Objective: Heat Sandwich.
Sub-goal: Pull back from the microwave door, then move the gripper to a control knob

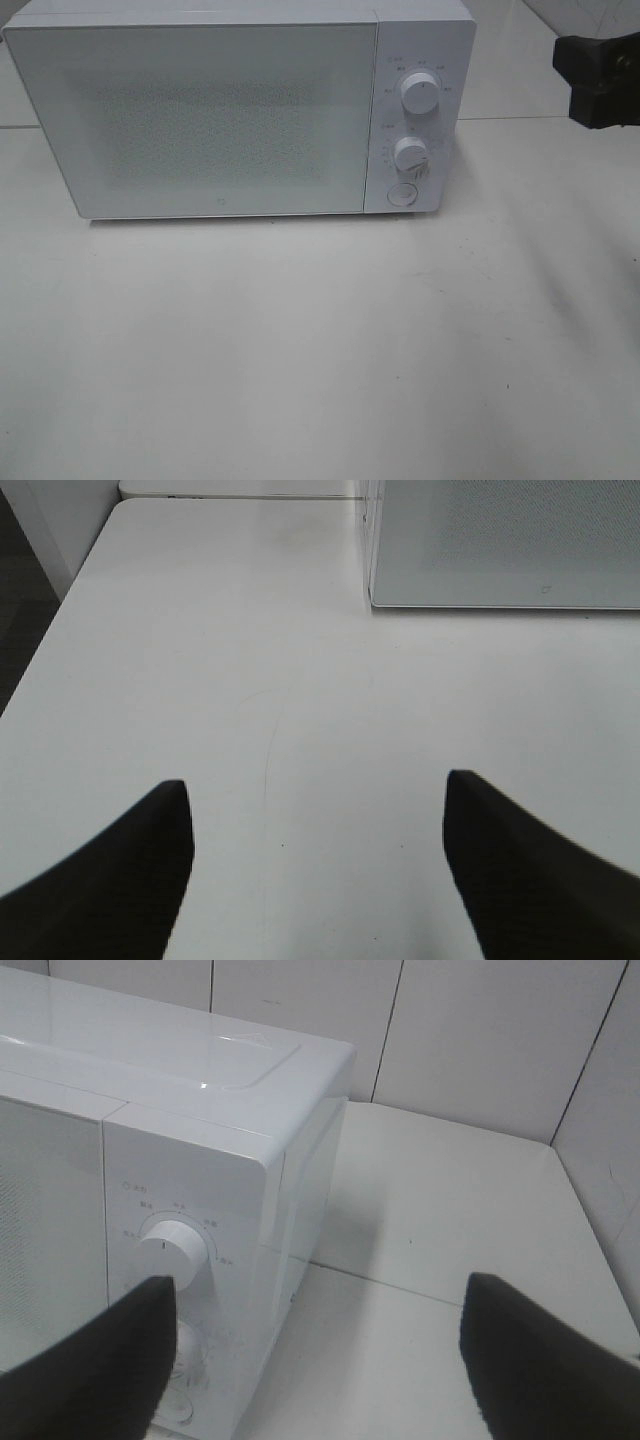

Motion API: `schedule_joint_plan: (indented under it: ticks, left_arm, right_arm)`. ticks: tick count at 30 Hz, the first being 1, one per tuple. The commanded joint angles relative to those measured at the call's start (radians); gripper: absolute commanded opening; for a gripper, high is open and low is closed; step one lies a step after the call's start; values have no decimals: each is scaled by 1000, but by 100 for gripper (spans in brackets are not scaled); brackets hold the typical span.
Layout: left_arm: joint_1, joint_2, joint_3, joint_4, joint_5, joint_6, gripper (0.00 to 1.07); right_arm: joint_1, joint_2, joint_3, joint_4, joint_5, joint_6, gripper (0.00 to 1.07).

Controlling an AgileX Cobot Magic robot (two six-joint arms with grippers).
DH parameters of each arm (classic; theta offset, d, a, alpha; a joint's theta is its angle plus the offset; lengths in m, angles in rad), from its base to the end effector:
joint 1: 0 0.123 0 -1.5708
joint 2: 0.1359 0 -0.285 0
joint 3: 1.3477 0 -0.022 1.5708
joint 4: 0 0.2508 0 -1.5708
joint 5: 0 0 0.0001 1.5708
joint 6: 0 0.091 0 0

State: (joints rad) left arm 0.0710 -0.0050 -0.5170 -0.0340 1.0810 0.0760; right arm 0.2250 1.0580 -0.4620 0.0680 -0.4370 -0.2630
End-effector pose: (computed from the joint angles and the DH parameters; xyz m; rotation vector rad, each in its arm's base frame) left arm -0.0083 -0.0033 0.2803 0.0075 2.0425 0.0513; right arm 0.2107 0.0455 0.2783 -0.3262 1.6108 -0.0056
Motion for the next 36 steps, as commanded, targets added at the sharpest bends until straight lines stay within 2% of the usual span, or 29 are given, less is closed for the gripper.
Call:
schedule_joint_plan:
  ticks: [1,9,12,13,14,17,18,19,23,24,27,36]
  left_arm:
    - [3,-24,1,-5,-12,-11,68]
    - [3,-24,1,-5,-12,-11,68]
    - [3,-24,1,-5,-12,-11,68]
    - [3,-24,1,-5,-12,-11,68]
    - [3,-24,1,-5,-12,-11,68]
    - [3,-24,1,-5,-12,-11,68]
    - [3,-24,1,-5,-12,-11,68]
    - [3,-24,1,-5,-12,-11,68]
    - [3,-24,1,-5,-12,-11,68]
    - [3,-24,1,-5,-12,-11,68]
    - [3,-24,1,-5,-13,-11,68]
    - [3,-24,1,-5,-13,-11,68]
  right_arm:
    - [0,55,2,-61,-115,60,76]
    - [34,144,2,-57,-187,134,76]
    - [127,218,2,-44,-239,110,76]
    - [175,259,2,5,-278,106,76]
    - [175,259,2,5,-278,106,76]
    - [255,326,2,123,-351,81,76]
    - [302,375,2,209,-411,9,76]
    - [302,375,2,209,-411,9,76]
    - [434,492,1,478,-596,-217,76]
    - [434,492,1,478,-596,-217,76]
    - [511,590,-2,595,-760,-246,76]
    - [515,726,-79,631,-806,-158,76]
